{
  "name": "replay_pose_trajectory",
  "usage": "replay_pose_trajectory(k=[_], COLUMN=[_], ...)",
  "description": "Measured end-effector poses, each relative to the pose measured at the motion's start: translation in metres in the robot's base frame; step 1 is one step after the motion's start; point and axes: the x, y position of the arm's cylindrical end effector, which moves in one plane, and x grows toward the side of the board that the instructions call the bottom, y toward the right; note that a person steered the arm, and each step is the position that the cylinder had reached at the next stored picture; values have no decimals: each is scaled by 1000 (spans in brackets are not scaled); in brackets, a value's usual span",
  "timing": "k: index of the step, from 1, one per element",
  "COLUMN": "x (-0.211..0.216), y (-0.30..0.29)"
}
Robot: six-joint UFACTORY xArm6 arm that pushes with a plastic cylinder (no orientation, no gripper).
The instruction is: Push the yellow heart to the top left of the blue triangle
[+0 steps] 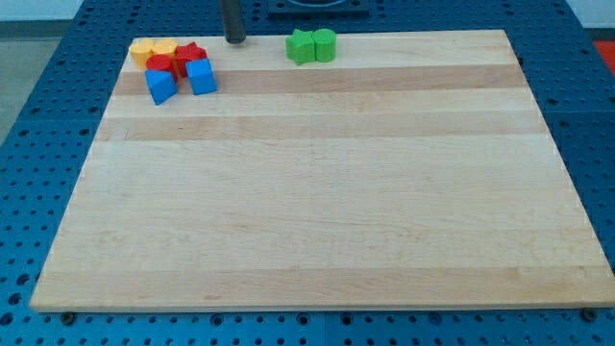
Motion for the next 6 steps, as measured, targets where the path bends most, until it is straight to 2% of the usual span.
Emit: replay_pose_trajectory(k=[2, 3, 6], x=[0, 0, 20], y=[-116, -155, -156])
